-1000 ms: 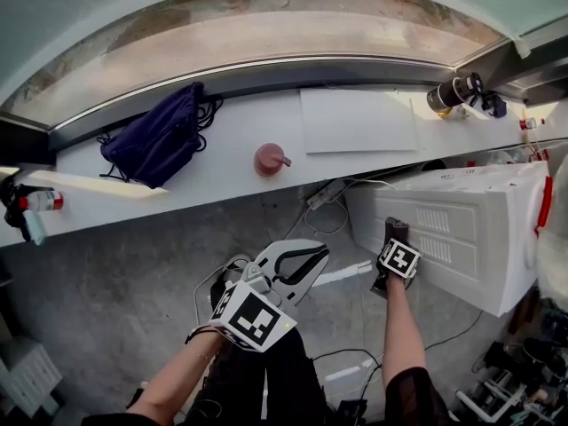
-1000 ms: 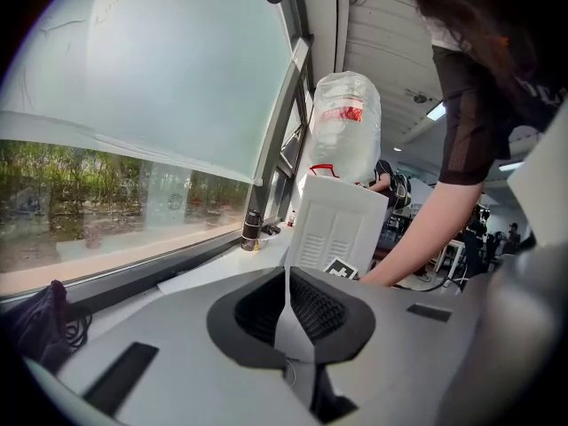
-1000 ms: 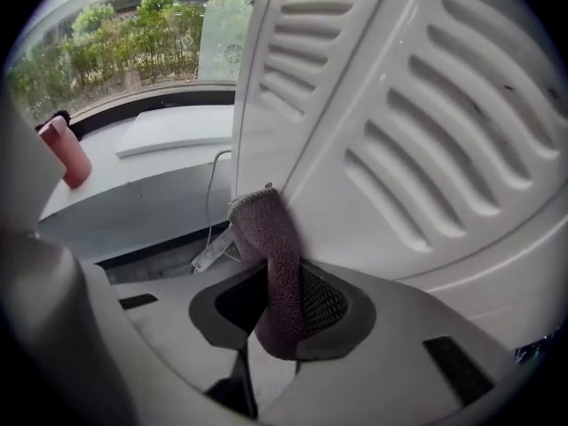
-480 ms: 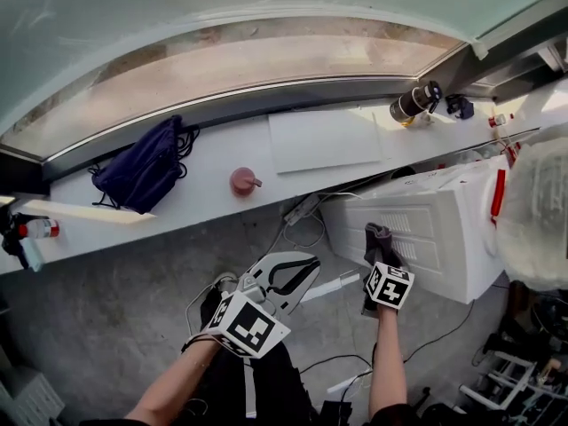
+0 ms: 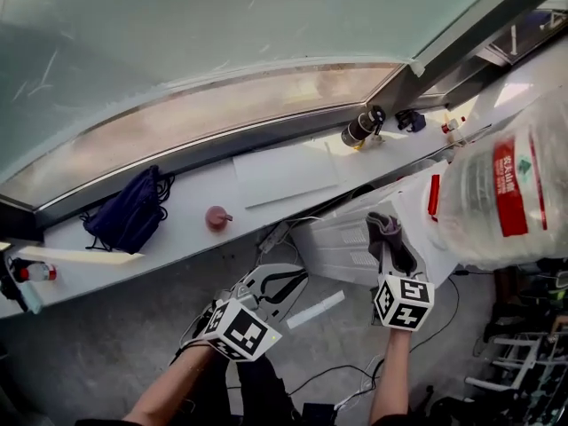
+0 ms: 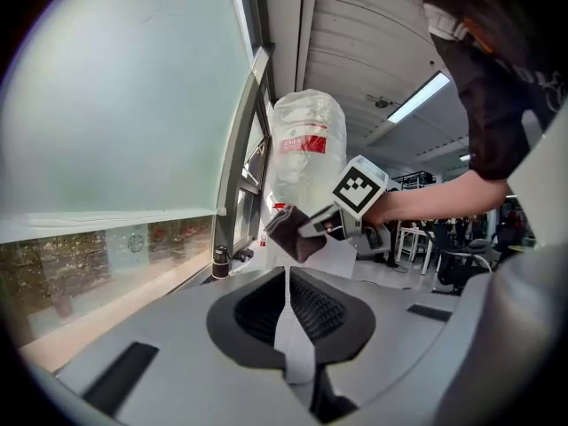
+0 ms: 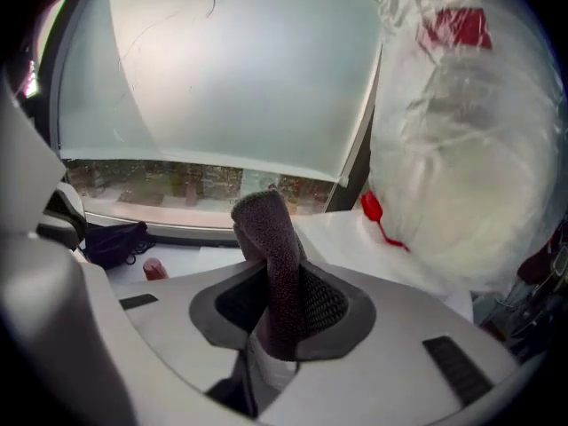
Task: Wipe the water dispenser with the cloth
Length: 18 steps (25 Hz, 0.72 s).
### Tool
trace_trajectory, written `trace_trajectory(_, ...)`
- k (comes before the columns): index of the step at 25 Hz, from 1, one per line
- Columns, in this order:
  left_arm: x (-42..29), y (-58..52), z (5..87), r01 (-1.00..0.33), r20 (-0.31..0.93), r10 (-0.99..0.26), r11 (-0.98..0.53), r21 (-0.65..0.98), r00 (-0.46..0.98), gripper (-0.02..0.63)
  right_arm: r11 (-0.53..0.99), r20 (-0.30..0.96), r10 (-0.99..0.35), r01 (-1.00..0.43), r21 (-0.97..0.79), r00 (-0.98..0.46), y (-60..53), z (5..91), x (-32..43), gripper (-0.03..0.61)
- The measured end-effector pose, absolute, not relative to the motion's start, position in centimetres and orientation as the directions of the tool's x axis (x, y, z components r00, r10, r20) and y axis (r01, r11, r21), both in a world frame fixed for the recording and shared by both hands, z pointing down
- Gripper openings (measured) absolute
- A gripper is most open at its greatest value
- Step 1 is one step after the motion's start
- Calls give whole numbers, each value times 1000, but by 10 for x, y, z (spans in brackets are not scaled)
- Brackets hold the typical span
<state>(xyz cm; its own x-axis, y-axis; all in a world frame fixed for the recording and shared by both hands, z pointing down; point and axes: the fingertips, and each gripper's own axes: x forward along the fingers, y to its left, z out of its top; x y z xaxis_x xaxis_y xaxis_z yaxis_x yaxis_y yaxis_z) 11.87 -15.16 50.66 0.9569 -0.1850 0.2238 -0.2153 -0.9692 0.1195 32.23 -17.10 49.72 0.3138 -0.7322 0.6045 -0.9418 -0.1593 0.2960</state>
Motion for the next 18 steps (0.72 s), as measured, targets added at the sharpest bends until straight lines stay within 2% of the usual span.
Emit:
trace_trajectory(7,110,-165,493,-244,200,-213,-958,148,956,26,-237,537,-755,-920,312,377,-185,454,339,100)
trace_trajectory(18,73,-163,524,-279,253,-228,-941,192,940,26,-345,599,-639,-876,337,482,-189,523,357,100)
